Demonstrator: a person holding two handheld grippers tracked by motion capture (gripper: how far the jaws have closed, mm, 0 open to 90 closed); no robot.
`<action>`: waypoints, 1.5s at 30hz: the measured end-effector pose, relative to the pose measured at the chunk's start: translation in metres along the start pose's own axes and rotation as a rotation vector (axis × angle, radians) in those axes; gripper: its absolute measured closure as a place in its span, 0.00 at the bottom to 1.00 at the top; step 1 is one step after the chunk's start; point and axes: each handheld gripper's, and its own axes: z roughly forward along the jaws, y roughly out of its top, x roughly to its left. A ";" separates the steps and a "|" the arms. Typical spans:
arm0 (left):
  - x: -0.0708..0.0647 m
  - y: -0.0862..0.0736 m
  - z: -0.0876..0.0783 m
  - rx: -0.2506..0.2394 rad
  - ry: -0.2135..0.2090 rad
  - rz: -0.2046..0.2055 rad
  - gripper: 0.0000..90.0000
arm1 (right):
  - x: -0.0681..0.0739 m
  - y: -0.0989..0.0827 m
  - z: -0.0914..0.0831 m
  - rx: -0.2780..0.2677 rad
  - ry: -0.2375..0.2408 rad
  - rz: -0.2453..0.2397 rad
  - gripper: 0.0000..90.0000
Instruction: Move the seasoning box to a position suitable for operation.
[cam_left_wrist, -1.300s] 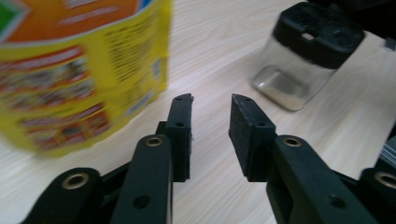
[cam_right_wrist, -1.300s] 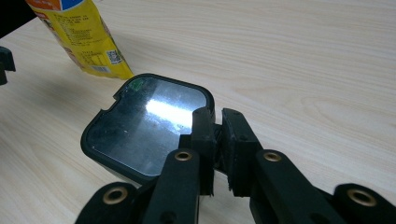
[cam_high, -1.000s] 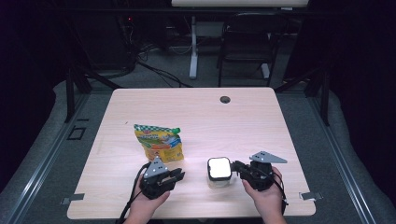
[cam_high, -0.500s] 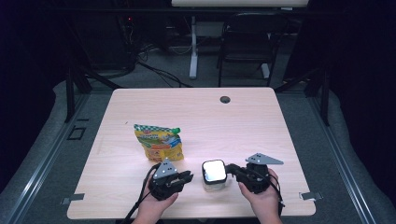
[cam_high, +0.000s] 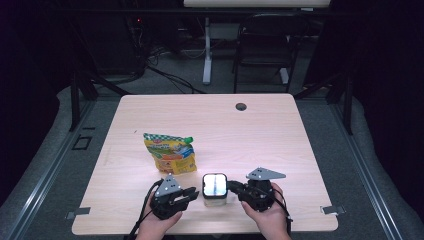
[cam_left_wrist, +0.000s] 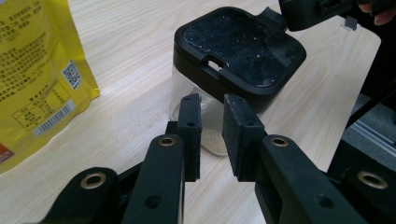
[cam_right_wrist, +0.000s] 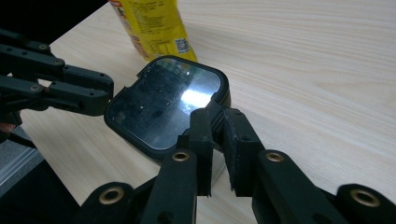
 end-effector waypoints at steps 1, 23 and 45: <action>0.000 -0.001 -0.001 -0.002 0.000 -0.002 0.86 | 0.000 0.000 0.000 0.000 0.000 0.000 0.91; -0.007 -0.002 0.006 0.001 -0.024 0.007 0.88 | -0.003 0.002 0.004 -0.056 -0.020 0.031 0.95; -0.009 -0.001 0.005 0.004 -0.053 0.019 1.00 | -0.005 0.001 0.004 -0.072 0.001 0.052 0.95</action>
